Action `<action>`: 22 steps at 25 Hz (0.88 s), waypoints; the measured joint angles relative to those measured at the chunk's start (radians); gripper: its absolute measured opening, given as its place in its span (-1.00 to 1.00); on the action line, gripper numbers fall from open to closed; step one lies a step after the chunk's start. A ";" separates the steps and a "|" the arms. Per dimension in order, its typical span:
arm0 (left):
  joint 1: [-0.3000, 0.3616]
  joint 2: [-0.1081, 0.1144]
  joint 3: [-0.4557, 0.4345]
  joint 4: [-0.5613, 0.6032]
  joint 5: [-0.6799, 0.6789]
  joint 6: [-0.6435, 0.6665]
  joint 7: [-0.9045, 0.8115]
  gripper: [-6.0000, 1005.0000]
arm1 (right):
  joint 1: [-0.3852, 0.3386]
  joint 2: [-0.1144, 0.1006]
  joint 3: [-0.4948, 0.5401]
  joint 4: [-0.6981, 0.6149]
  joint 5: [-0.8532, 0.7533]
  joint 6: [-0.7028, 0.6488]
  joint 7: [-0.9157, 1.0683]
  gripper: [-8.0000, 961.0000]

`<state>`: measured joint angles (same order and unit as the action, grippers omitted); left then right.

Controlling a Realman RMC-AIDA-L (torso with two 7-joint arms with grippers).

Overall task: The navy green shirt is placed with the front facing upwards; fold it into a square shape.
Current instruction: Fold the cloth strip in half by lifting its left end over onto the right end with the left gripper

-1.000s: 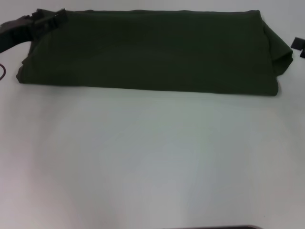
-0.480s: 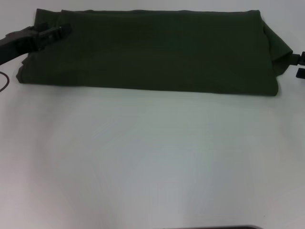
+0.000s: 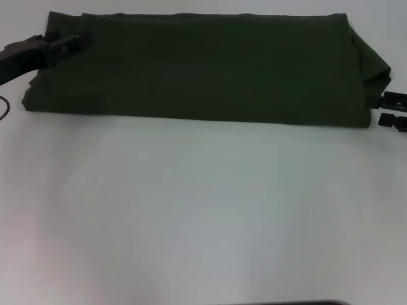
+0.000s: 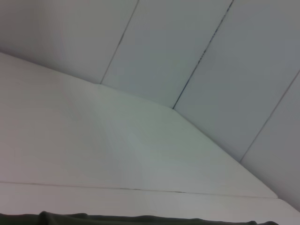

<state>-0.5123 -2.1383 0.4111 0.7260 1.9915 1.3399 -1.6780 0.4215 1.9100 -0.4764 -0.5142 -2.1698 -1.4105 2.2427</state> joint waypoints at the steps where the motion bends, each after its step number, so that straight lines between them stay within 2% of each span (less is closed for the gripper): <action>1: 0.000 0.000 0.000 0.000 0.000 -0.005 0.000 0.87 | 0.001 0.005 -0.002 0.000 0.000 0.004 0.000 0.71; 21: -0.002 0.003 0.000 -0.002 0.003 -0.066 0.003 0.87 | 0.046 0.054 -0.028 0.010 -0.001 0.125 0.000 0.69; 22: -0.001 0.003 0.000 -0.002 0.006 -0.066 0.003 0.87 | 0.048 0.056 -0.030 0.011 0.000 0.132 0.000 0.63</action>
<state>-0.5136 -2.1352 0.4111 0.7240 1.9978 1.2740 -1.6750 0.4696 1.9660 -0.5063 -0.5027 -2.1703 -1.2785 2.2424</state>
